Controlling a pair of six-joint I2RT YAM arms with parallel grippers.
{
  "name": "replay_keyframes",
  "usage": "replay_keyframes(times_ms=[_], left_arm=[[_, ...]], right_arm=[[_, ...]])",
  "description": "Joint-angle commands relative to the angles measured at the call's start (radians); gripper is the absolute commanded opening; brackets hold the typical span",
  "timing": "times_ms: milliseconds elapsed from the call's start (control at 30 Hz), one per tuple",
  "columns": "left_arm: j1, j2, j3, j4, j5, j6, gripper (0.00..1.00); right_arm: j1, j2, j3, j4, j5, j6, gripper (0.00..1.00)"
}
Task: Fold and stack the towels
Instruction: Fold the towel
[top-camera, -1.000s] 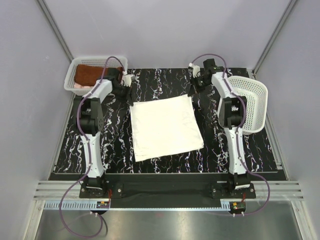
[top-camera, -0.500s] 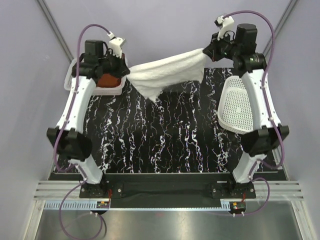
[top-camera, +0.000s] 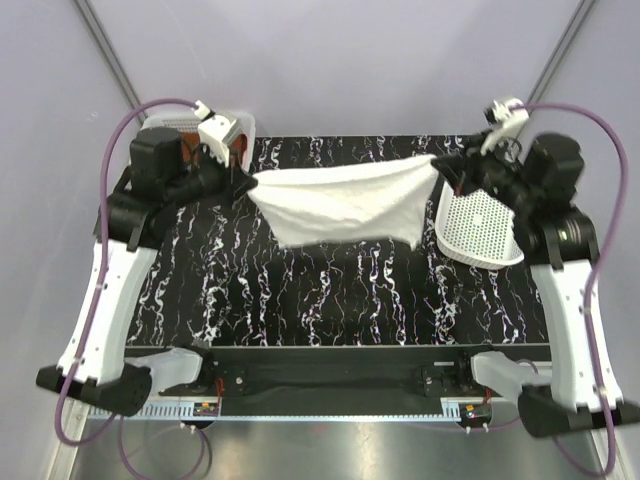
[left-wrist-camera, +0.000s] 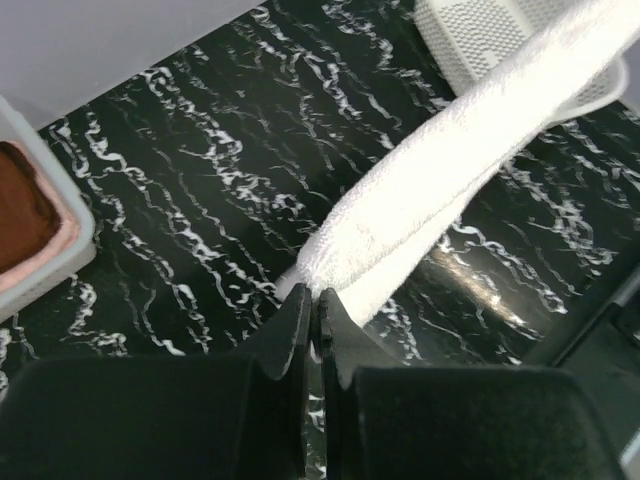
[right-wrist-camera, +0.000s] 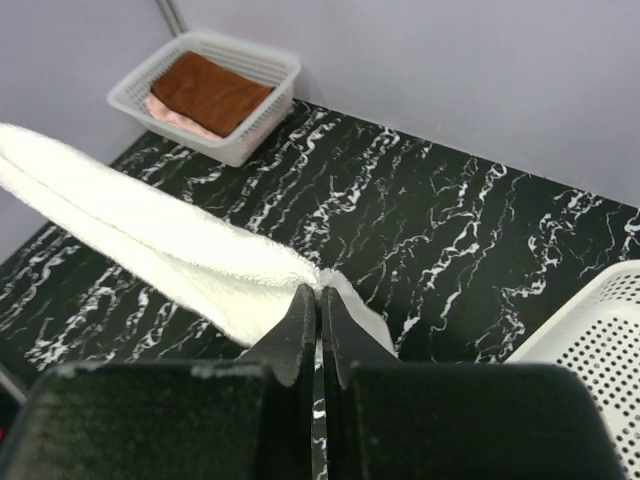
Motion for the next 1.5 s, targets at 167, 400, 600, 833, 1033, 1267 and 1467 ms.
replay_keyframes(times_ms=[167, 400, 600, 833, 1033, 1267, 1467], left_arm=[[-0.058, -0.087, -0.187, 0.012, -0.053, -0.123, 0.00], [-0.052, 0.133, -0.351, 0.171, -0.174, -0.160, 0.00], [0.014, 0.433, -0.294, 0.305, -0.155, -0.151, 0.00], [0.070, 0.857, 0.097, 0.253, -0.142, -0.128, 0.06], [0.081, 1.031, 0.401, 0.173, -0.232, -0.138, 0.46], [0.063, 0.780, 0.163, 0.228, -0.340, -0.270, 0.59], [-0.021, 0.515, -0.212, 0.193, -0.403, -0.462, 0.59]], right_arm=[[-0.007, -0.196, -0.322, 0.151, -0.016, 0.196, 0.00], [-0.007, -0.011, -0.583, 0.479, -0.008, 0.302, 0.00], [-0.007, 0.359, -0.484, 0.634, 0.036, 0.269, 0.00], [-0.009, 0.788, -0.092, 0.547, 0.027, 0.264, 0.14], [-0.009, 1.031, 0.273, 0.318, 0.110, 0.216, 0.36], [-0.007, 0.917, 0.281, 0.044, 0.245, 0.276, 0.45], [0.062, 0.696, -0.029, -0.064, 0.269, 0.341, 0.35]])
